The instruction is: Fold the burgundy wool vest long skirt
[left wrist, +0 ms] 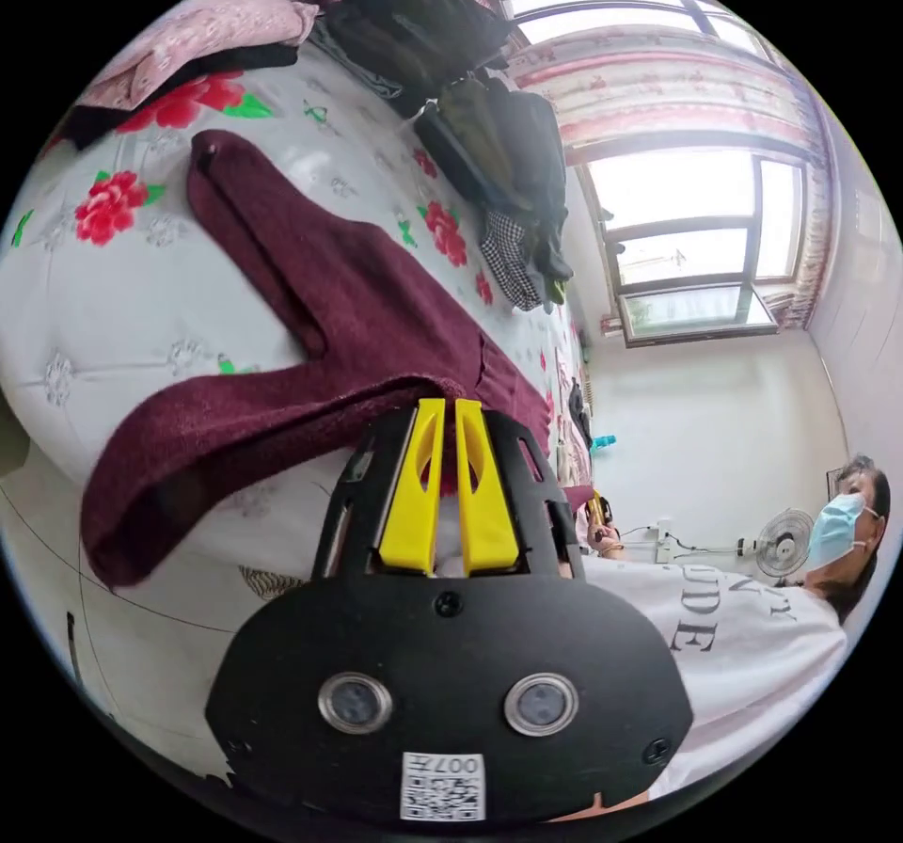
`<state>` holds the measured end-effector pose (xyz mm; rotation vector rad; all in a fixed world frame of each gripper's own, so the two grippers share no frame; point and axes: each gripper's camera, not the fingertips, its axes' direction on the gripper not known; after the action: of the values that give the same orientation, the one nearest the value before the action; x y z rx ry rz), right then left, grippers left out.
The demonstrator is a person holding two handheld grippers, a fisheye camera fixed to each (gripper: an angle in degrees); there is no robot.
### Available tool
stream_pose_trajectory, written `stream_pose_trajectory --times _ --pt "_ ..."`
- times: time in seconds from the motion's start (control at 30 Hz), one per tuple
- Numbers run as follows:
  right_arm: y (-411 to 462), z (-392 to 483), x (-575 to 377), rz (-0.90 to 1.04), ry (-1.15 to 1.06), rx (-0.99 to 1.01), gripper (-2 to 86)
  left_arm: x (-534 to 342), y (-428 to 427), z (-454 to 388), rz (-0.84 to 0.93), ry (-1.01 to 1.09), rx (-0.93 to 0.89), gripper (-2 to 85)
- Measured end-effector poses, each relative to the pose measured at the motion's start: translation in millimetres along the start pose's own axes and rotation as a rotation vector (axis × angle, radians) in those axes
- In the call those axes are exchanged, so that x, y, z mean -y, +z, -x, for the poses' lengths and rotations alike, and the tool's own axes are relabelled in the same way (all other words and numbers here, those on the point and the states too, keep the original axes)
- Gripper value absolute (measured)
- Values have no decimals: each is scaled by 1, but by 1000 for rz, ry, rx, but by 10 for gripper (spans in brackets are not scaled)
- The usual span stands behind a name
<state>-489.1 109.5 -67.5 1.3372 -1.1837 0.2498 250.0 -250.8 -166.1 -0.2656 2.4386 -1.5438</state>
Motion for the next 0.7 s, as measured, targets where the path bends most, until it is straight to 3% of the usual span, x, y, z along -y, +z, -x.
stream_pose_trajectory --times 0.1,0.2,0.33,0.53,0.7 --pt "44 32 31 -1 -31 16 13 64 9 -20 -29 -26 -10 13" --pt "110 60 64 -4 -78 -56 23 138 43 -43 -54 -52 88 44" --pt "196 67 84 71 -142 -355 37 198 117 -54 18 -144 305 81" --pt "209 51 52 126 -331 -594 62 163 124 -74 -41 -27 401 76" --pt "153 15 17 71 -227 -619 82 81 85 -78 -115 -19 588 76"
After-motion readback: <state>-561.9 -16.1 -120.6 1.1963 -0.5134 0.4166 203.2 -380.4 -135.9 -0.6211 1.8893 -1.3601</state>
